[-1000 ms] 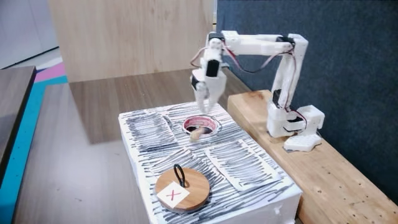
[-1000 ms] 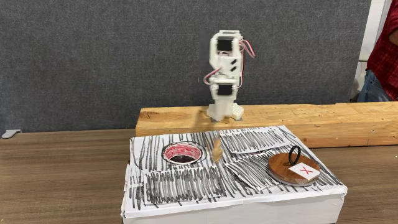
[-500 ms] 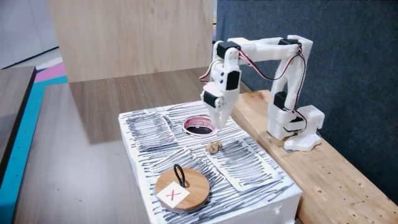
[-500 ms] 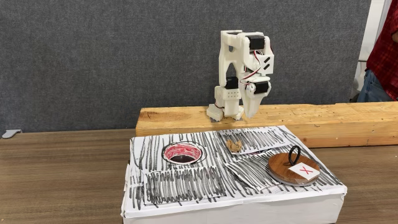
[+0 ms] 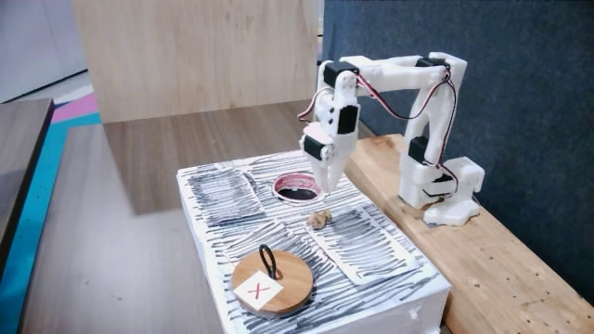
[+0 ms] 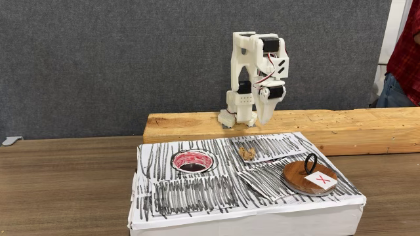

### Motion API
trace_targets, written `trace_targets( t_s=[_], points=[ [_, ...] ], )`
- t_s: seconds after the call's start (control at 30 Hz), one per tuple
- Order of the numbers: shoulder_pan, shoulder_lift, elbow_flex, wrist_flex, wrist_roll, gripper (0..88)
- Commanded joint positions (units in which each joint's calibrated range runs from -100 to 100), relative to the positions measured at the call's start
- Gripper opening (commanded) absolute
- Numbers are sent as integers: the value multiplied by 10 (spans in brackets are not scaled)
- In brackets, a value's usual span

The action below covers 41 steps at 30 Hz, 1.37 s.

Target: Pick the brown debris from the hole.

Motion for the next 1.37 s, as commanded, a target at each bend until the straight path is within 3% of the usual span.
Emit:
trace_targets(
  t_s=[0.0,0.13,0.37,0.57,1.33],
  points=[
    [0,-24,-9,3,-2,18],
    [0,-18,-16,2,-2,43],
    [-1,-14,-8,2,-2,239],
    [-1,-14,-8,2,-2,319],
    [-1,-13,-7,2,-2,334]
  ],
)
